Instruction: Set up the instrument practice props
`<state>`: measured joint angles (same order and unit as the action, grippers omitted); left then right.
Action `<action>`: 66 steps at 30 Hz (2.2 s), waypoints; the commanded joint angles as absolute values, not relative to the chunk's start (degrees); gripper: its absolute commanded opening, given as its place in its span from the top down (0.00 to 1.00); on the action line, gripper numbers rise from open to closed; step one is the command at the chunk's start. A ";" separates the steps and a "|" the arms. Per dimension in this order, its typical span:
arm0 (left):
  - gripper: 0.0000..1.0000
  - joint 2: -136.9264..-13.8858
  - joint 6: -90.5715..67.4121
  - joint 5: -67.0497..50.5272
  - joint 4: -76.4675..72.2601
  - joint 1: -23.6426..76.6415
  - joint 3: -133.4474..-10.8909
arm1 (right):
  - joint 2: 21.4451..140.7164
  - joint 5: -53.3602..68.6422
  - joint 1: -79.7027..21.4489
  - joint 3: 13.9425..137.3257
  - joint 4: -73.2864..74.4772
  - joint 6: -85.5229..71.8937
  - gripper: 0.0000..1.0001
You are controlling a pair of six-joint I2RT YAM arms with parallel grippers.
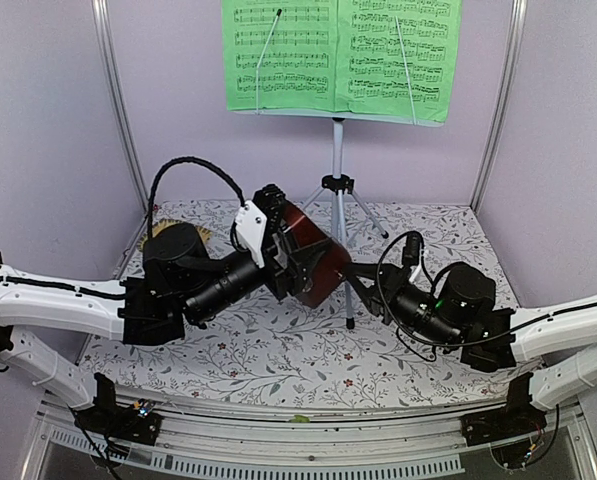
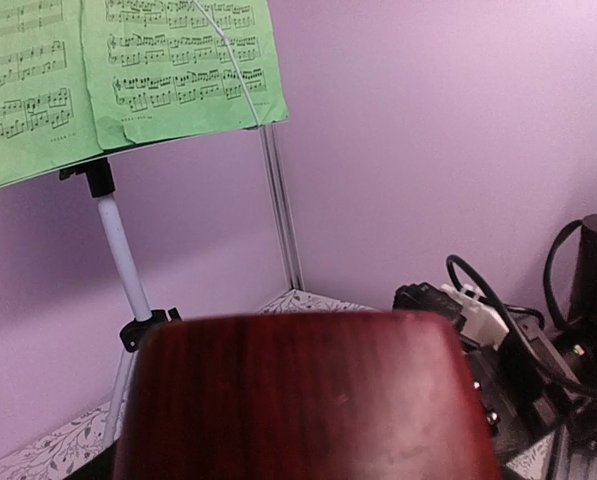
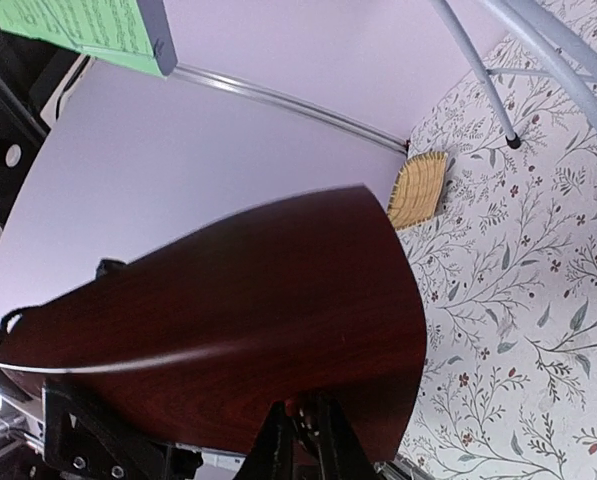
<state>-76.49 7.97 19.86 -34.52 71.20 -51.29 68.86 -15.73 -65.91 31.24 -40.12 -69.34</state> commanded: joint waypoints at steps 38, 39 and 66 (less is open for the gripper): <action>0.78 -93.77 -32.26 40.34 -26.42 67.97 -46.27 | 50.83 -22.68 -63.71 21.07 -24.08 -35.00 0.06; 0.72 -93.76 -32.29 40.53 -26.37 68.06 -45.97 | 51.06 -22.68 -63.71 21.09 -24.07 -34.92 0.06; 0.08 -71.22 -34.79 37.37 -15.62 70.99 -35.63 | 70.78 -14.38 -65.24 28.79 -24.32 -45.05 0.21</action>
<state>-76.82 -33.12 37.98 -20.18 70.76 -38.44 66.32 -16.05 -64.07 25.21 -23.55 -41.87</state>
